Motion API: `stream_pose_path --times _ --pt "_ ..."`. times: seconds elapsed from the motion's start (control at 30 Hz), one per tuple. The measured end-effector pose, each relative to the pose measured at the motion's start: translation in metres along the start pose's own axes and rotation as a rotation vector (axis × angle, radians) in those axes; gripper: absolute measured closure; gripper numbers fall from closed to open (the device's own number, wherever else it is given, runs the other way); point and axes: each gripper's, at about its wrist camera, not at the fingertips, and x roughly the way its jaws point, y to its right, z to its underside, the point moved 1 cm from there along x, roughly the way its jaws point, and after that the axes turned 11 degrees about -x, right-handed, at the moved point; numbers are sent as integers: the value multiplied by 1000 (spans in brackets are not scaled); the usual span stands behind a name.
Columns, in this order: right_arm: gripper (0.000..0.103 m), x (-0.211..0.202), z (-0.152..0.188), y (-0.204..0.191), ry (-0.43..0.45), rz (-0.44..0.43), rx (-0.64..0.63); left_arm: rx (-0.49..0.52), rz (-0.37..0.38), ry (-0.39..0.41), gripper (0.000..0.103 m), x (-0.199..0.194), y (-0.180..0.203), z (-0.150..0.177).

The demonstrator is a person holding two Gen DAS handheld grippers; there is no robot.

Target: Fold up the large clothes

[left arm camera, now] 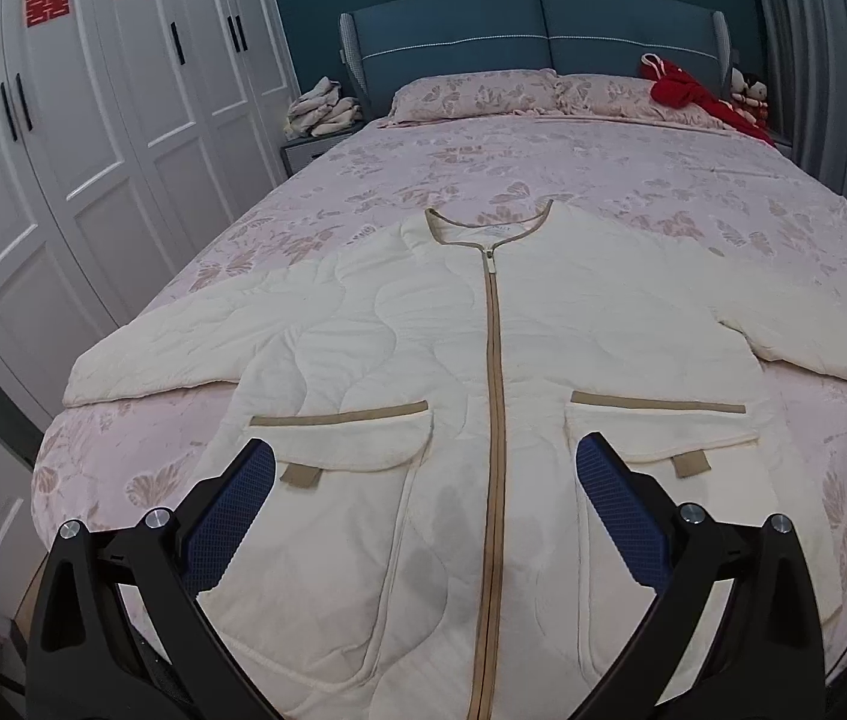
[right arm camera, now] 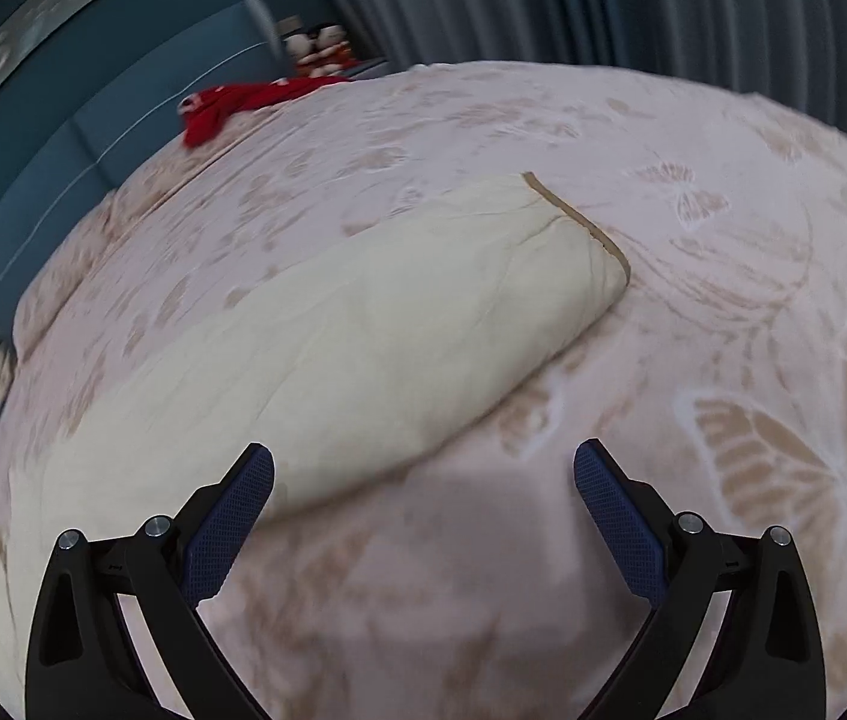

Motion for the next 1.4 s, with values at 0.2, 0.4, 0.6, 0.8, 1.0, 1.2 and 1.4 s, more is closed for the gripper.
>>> stream_pose_path --times 0.2,0.4,0.6,0.8,1.0,1.2,1.4 --pt "41 22 -15 -7 -1 -16 36 -4 -11 -22 5 20 0 -6" --pt "92 5 -37 -50 51 -86 -33 -16 -47 -28 5 36 -13 -12" --pt "94 -68 -45 -179 177 -318 -296 -80 -81 -45 5 51 -41 -20" --pt "94 -113 19 -326 138 -567 -614 -158 -104 -55 5 61 -80 -32" --pt "92 -107 122 -416 -7 -638 -856 -227 -122 -59 5 71 -119 -43" --pt "81 -97 195 -450 -115 -609 -997 -275 -123 -85 5 86 -144 -44" --pt "57 -108 208 -447 -112 -589 -984 -324 -67 -142 5 103 -158 -41"
